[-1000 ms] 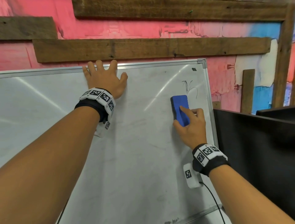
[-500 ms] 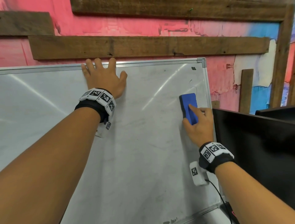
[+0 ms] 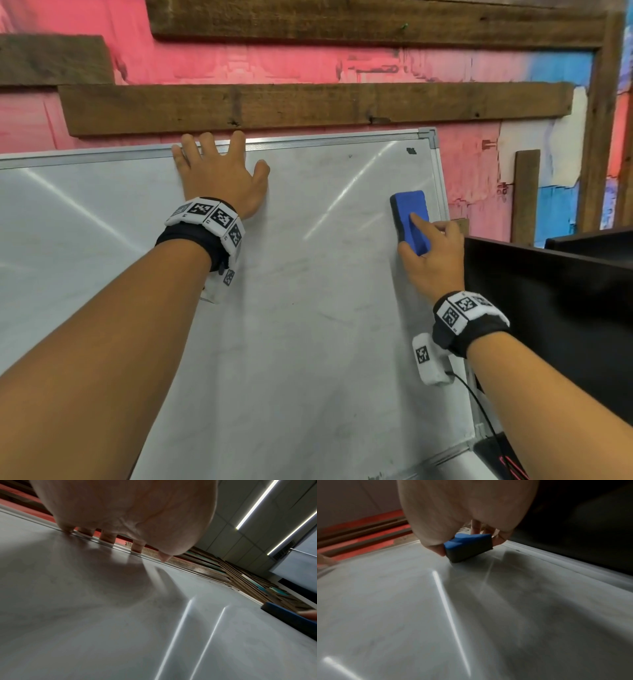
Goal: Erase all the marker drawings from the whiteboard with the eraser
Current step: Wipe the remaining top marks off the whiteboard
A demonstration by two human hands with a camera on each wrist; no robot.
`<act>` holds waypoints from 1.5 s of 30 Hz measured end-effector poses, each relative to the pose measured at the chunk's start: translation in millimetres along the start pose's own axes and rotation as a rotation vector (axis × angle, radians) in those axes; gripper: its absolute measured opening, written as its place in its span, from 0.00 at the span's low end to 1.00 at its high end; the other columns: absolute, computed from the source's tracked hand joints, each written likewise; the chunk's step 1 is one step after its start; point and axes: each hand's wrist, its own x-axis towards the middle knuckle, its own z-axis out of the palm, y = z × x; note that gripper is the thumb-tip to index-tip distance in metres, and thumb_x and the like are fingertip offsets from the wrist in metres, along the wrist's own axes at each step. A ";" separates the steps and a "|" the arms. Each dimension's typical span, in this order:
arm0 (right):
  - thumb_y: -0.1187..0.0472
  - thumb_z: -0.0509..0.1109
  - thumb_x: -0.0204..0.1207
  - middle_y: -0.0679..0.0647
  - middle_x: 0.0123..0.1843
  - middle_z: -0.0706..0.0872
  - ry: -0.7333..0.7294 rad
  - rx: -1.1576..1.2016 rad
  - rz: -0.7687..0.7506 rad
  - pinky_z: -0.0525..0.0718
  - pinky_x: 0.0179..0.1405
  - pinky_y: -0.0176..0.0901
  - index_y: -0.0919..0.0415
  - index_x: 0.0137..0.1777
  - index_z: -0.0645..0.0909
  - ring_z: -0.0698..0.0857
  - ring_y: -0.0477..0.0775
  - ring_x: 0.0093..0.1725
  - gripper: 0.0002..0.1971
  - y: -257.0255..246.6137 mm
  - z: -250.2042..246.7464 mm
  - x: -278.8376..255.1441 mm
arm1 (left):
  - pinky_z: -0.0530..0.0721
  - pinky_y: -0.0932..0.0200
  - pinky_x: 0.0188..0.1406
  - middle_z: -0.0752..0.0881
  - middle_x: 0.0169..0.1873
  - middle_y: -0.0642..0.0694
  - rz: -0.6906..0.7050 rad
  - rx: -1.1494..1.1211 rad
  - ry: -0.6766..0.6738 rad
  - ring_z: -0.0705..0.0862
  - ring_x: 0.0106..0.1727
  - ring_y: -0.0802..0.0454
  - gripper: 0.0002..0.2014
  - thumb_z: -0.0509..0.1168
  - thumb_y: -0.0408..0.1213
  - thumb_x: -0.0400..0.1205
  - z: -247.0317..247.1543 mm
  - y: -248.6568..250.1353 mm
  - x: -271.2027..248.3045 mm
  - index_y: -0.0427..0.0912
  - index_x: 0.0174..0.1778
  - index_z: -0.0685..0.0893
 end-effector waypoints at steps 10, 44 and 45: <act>0.56 0.73 0.78 0.57 0.64 0.73 -0.021 -0.054 0.055 0.73 0.70 0.48 0.51 0.79 0.75 0.73 0.61 0.67 0.28 -10.3 -6.5 37.3 | 0.48 0.29 0.83 0.69 0.76 0.29 0.001 0.005 -0.010 0.57 0.81 0.24 0.31 0.51 0.61 0.82 -2.0 -0.2 -0.9 0.51 0.79 0.68; 0.46 0.75 0.77 0.50 0.61 0.70 -0.326 -0.123 -0.233 0.86 0.49 0.49 0.47 0.77 0.74 0.73 0.50 0.55 0.29 -62.5 40.6 -68.7 | 0.54 0.31 0.83 0.64 0.82 0.34 0.223 0.017 -0.073 0.56 0.84 0.30 0.33 0.56 0.53 0.82 -5.4 -36.7 -8.7 0.54 0.85 0.60; 0.46 0.75 0.76 0.50 0.60 0.70 -0.328 -0.124 -0.236 0.86 0.48 0.49 0.47 0.77 0.74 0.73 0.50 0.55 0.29 -63.2 40.7 -70.5 | 0.53 0.31 0.83 0.63 0.82 0.33 0.225 0.011 -0.068 0.54 0.85 0.30 0.33 0.56 0.53 0.82 -4.7 -37.1 -10.0 0.54 0.85 0.60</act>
